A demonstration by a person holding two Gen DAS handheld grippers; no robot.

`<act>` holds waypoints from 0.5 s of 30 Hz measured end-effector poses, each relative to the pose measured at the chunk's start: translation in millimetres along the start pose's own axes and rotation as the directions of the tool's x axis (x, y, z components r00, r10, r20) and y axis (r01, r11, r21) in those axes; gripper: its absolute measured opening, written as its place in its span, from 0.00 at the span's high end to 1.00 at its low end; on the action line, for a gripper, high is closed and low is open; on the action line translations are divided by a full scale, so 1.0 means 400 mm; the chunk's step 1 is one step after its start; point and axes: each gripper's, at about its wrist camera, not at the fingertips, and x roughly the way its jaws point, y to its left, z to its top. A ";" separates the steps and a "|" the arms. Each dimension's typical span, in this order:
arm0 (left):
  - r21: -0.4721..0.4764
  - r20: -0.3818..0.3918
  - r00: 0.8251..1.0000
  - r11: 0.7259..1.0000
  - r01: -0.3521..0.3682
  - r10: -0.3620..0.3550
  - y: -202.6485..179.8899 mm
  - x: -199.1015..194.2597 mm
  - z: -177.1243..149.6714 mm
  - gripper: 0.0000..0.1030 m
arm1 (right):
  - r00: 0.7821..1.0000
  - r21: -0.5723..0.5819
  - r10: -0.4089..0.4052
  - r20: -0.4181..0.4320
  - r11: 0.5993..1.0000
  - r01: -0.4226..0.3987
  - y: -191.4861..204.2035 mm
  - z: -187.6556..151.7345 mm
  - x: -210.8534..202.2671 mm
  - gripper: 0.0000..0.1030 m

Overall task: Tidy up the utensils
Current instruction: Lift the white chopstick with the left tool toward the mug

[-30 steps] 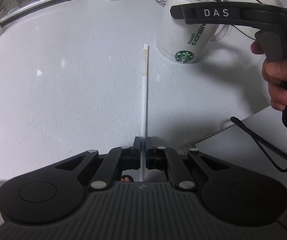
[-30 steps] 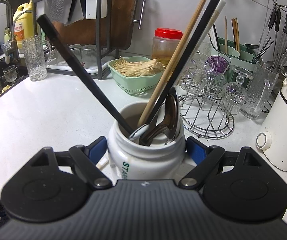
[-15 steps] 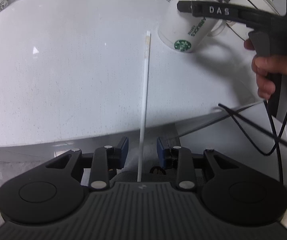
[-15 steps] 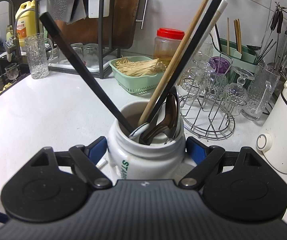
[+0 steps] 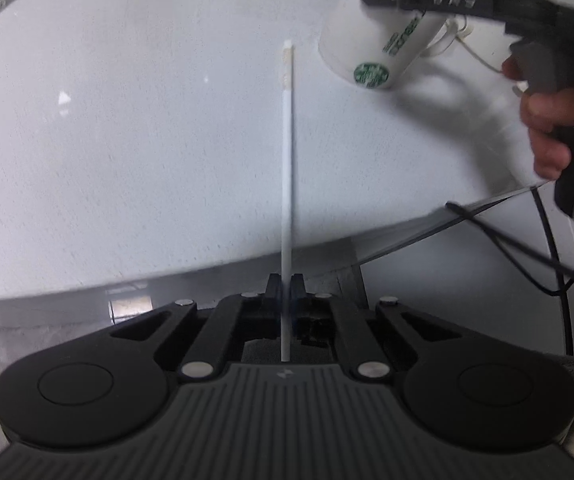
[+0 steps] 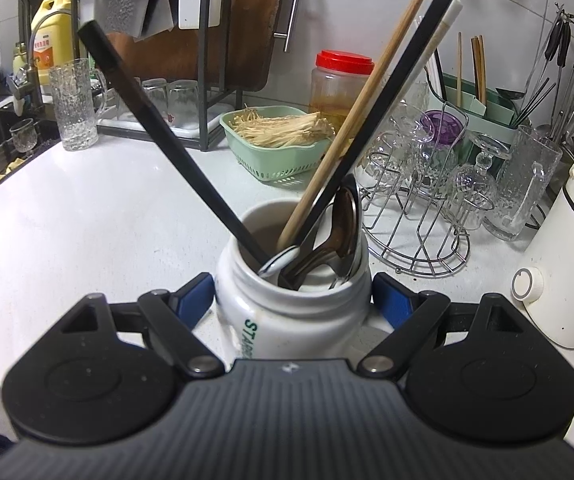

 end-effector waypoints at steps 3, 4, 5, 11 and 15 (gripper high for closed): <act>-0.024 0.028 0.999 0.999 0.042 -0.042 0.022 -0.051 0.036 0.95 | 1.000 -0.008 -0.002 -0.013 1.000 0.002 0.003 0.004 0.003 0.14; -0.023 0.041 0.998 0.999 0.049 -0.048 0.028 -0.069 0.049 0.95 | 1.000 -0.009 -0.003 -0.019 1.000 0.003 0.003 0.007 0.004 0.14; -0.014 0.058 0.997 0.999 0.052 -0.051 0.034 -0.089 0.065 0.95 | 1.000 -0.008 -0.005 -0.025 1.000 0.005 0.003 0.010 0.005 0.14; 0.036 0.146 0.986 0.996 0.081 -0.085 0.069 -0.188 0.183 0.95 | 0.999 0.006 -0.025 -0.028 1.000 0.026 0.010 0.007 0.004 0.14; 0.088 0.185 0.978 0.993 0.085 -0.100 0.077 -0.244 0.253 0.95 | 0.998 0.025 -0.044 -0.033 0.999 0.045 0.016 0.006 0.002 0.14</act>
